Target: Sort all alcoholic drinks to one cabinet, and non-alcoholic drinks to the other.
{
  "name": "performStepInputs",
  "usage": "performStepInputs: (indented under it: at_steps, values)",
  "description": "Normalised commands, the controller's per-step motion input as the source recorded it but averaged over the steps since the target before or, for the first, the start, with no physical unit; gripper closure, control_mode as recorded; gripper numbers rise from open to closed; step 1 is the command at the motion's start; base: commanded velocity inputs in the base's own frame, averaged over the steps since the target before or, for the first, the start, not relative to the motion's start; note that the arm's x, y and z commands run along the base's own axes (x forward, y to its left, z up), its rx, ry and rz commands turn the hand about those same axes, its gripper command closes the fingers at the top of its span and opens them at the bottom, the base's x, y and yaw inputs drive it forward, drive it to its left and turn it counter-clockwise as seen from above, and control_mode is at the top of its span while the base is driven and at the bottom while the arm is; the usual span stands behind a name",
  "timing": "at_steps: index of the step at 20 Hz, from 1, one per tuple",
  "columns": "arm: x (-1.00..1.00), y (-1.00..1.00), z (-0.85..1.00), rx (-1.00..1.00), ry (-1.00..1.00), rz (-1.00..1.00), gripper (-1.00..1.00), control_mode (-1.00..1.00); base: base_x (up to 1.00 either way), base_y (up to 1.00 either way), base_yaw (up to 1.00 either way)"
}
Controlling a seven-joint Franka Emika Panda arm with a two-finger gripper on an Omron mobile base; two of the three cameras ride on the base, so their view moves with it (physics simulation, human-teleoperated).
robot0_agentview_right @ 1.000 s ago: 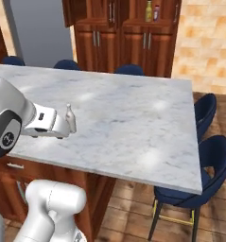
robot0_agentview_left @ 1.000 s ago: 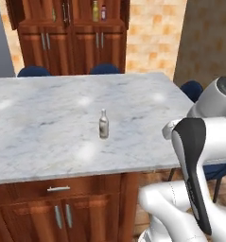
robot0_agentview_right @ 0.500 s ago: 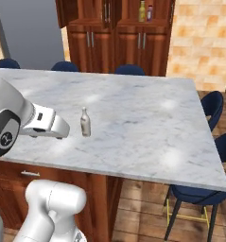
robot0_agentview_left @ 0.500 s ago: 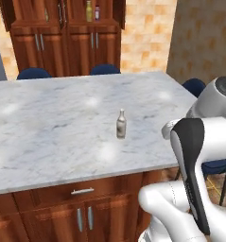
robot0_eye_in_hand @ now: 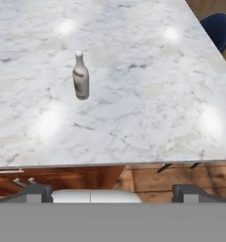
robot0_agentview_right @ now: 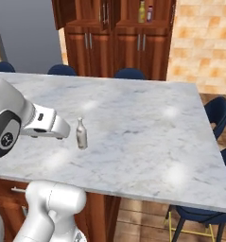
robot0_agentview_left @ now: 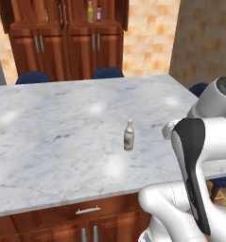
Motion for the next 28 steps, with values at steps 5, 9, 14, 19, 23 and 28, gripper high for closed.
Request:
performStepInputs:
  at_steps: [5, 9, 14, 19, 23, 28]
  values:
    - [0.00, 0.00, 0.00, 0.00, 0.00, 0.00, -1.00, 1.00, 0.26, 0.32, 0.04]
    - [0.00, 0.00, 0.00, 0.00, 0.00, 0.00, -1.00, 1.00, 0.08, 0.21, 0.00]
    - [0.14, 0.43, -0.45, 0.03, 0.00, 0.01, -1.00, -1.00, 0.00, 0.00, 0.00]
    - [0.62, 0.52, -0.36, 0.03, 0.00, 0.00, -1.00, -1.00, 0.00, 0.00, 0.00]
    - [0.71, 0.00, -0.05, 0.12, 0.00, -0.05, -1.00, -1.00, 0.00, 0.00, 0.00]
    - [0.52, 0.00, -0.20, 0.14, 0.00, -0.06, -1.00, -1.00, 0.00, 0.00, 0.00]
